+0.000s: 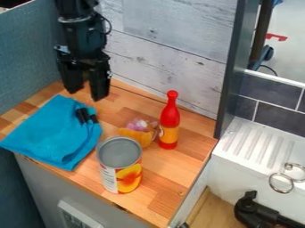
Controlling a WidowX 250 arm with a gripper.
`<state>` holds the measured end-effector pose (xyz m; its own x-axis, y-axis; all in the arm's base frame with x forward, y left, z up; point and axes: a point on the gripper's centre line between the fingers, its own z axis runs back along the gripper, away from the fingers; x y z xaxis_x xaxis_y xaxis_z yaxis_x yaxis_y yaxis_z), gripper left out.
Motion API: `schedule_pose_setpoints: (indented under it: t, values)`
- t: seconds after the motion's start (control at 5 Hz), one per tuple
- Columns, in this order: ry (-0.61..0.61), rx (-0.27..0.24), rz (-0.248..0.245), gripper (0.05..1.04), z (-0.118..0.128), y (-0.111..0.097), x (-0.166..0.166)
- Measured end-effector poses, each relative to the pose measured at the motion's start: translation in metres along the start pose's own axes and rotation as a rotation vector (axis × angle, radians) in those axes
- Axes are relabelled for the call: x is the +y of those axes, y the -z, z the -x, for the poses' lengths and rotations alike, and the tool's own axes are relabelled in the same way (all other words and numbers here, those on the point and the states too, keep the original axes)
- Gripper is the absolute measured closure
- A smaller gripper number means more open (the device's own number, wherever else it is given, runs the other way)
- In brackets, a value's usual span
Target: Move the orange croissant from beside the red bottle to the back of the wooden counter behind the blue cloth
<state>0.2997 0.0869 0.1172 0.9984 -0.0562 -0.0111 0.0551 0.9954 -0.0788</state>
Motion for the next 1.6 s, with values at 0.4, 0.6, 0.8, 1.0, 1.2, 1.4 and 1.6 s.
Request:
schedule_pose_setpoints:
  t: [0.4,0.6,0.8,1.0,1.2,1.4,1.6]
  values:
    - [-0.016,0.033,0.007,0.083,-0.019,0.035,-0.022]
    - [-0.016,0.024,0.036,0.083,-0.028,0.047,-0.023]
    - [-0.043,0.041,0.039,0.083,-0.039,0.058,-0.019]
    - [-0.048,0.064,0.053,0.083,-0.047,0.072,-0.017]
    - [-0.053,0.060,0.084,0.083,-0.053,0.076,-0.020]
    - [-0.060,0.048,0.096,0.083,-0.056,0.077,-0.022]
    - [-0.071,0.041,0.114,0.083,-0.059,0.080,-0.023]
